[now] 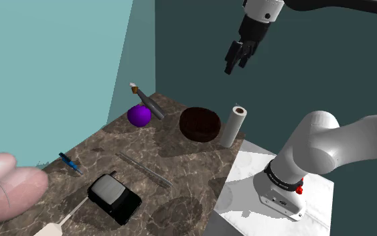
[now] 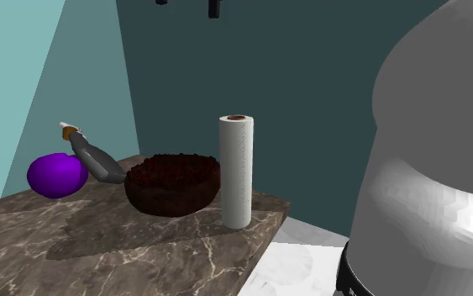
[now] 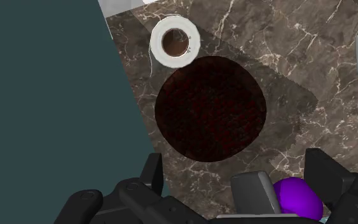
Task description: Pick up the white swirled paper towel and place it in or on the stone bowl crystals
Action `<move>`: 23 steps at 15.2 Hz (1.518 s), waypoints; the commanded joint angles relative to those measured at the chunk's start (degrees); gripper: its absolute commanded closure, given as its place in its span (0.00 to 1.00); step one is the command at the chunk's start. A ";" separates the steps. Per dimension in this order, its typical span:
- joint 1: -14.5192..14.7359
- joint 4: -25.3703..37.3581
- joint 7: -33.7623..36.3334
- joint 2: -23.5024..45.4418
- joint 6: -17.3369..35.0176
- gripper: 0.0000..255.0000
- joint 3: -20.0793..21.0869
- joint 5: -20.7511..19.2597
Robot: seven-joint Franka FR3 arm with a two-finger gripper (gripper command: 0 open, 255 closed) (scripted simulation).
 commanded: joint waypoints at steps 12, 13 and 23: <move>-2.79 -19.62 -2.66 -3.09 9.49 0.00 -5.05 -1.20; -3.14 -21.26 -2.94 -3.13 10.43 0.00 -5.55 -1.41; -3.34 -27.48 -3.14 -1.79 17.58 0.00 -6.03 -1.65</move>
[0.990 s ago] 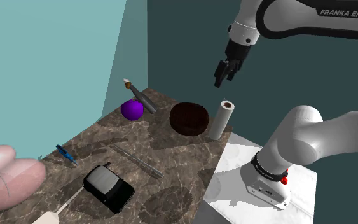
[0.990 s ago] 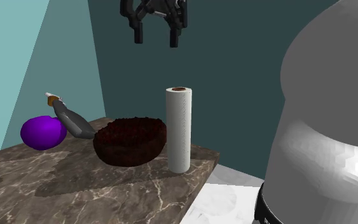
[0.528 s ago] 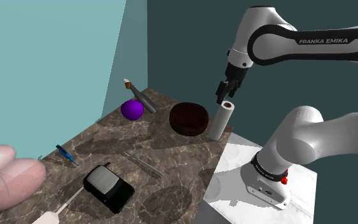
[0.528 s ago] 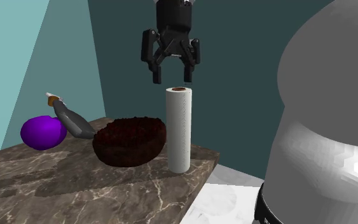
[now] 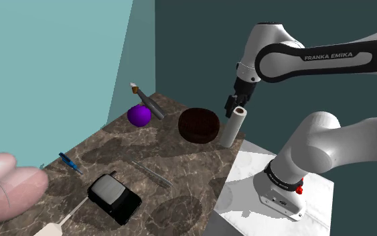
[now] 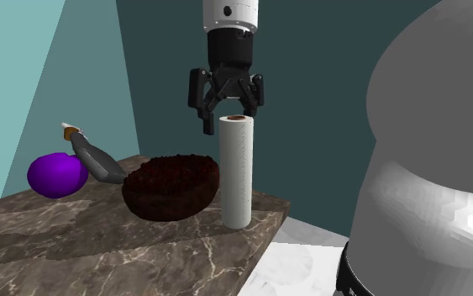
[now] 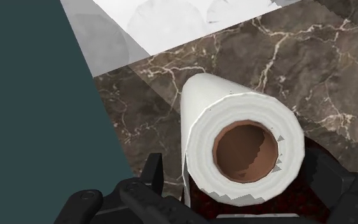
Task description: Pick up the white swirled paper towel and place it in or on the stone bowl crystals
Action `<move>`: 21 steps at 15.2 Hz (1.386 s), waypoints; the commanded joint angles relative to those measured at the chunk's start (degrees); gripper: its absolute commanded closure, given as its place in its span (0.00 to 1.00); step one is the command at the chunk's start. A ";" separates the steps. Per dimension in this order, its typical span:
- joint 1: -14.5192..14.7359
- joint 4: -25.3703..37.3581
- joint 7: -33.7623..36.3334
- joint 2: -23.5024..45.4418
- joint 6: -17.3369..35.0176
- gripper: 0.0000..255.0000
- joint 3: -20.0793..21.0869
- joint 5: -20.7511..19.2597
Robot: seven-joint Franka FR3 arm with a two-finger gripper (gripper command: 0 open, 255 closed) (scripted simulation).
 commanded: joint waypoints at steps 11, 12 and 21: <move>0.00 -0.36 0.01 0.00 0.38 1.00 0.00 0.00; 0.00 -0.37 0.01 -0.02 0.37 1.00 0.00 0.00; 0.10 2.87 0.22 -1.28 -4.12 1.00 0.28 0.19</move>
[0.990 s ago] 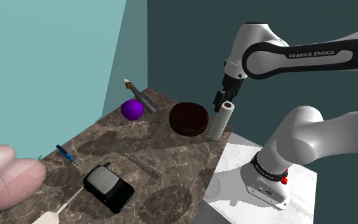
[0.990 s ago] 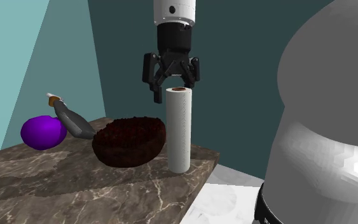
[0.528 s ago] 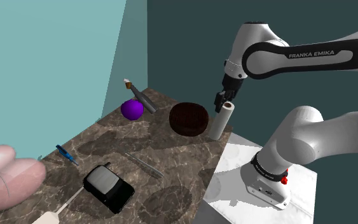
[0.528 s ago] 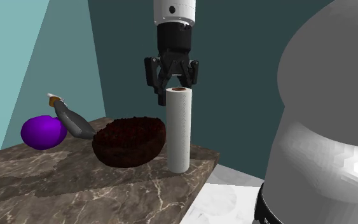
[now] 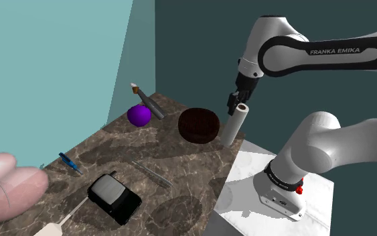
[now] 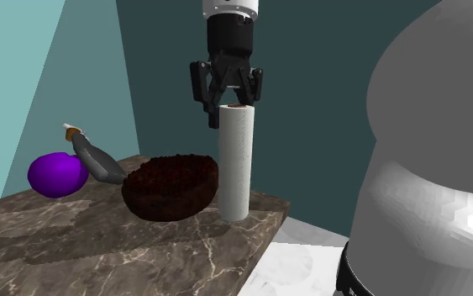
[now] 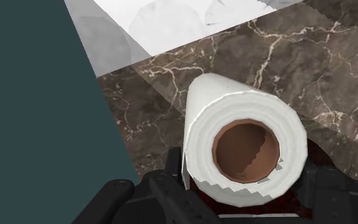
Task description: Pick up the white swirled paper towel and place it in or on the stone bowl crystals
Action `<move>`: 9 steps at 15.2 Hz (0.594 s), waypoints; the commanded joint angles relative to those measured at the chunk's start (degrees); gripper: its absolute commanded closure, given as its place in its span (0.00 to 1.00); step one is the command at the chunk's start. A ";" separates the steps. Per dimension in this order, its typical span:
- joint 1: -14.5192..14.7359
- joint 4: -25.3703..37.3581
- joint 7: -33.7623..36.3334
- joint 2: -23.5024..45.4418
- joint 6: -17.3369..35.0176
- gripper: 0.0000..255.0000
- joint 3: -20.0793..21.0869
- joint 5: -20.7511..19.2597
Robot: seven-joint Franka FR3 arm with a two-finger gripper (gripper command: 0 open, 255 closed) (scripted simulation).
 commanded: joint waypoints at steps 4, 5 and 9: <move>0.08 3.52 0.15 -0.77 -4.31 1.00 0.22 0.16; 0.10 4.24 0.18 -0.88 -5.13 1.00 0.27 0.20; 0.19 7.19 0.31 -1.13 -8.33 1.00 0.45 0.35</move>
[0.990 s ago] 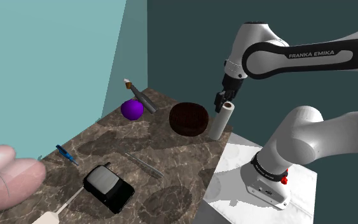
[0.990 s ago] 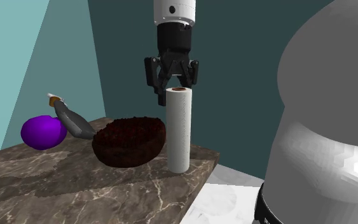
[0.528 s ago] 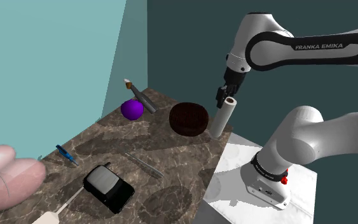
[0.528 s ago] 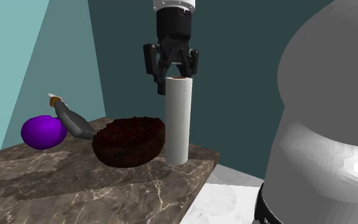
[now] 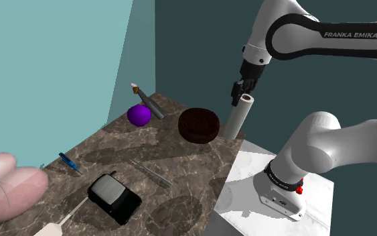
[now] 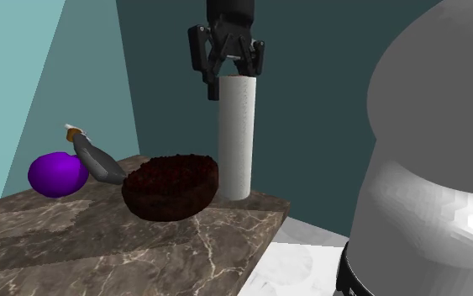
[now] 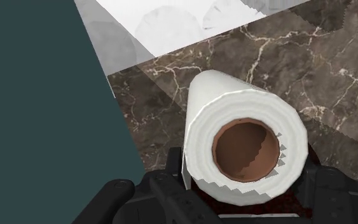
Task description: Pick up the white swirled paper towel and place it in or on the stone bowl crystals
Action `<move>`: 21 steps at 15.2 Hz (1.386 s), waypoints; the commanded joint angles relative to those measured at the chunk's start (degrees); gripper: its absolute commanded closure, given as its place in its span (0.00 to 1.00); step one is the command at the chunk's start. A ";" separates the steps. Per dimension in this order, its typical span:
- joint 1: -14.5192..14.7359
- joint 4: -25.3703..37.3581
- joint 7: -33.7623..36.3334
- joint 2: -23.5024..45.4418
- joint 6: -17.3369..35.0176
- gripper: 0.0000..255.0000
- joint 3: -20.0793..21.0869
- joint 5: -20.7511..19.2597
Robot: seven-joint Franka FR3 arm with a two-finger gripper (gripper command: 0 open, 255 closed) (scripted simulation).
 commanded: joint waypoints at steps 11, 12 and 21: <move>0.33 9.74 0.41 0.69 -9.06 1.00 0.49 0.46; 0.35 10.58 0.44 0.82 -9.77 1.00 0.52 0.49; 1.03 20.51 1.23 6.48 -14.02 1.00 1.20 1.31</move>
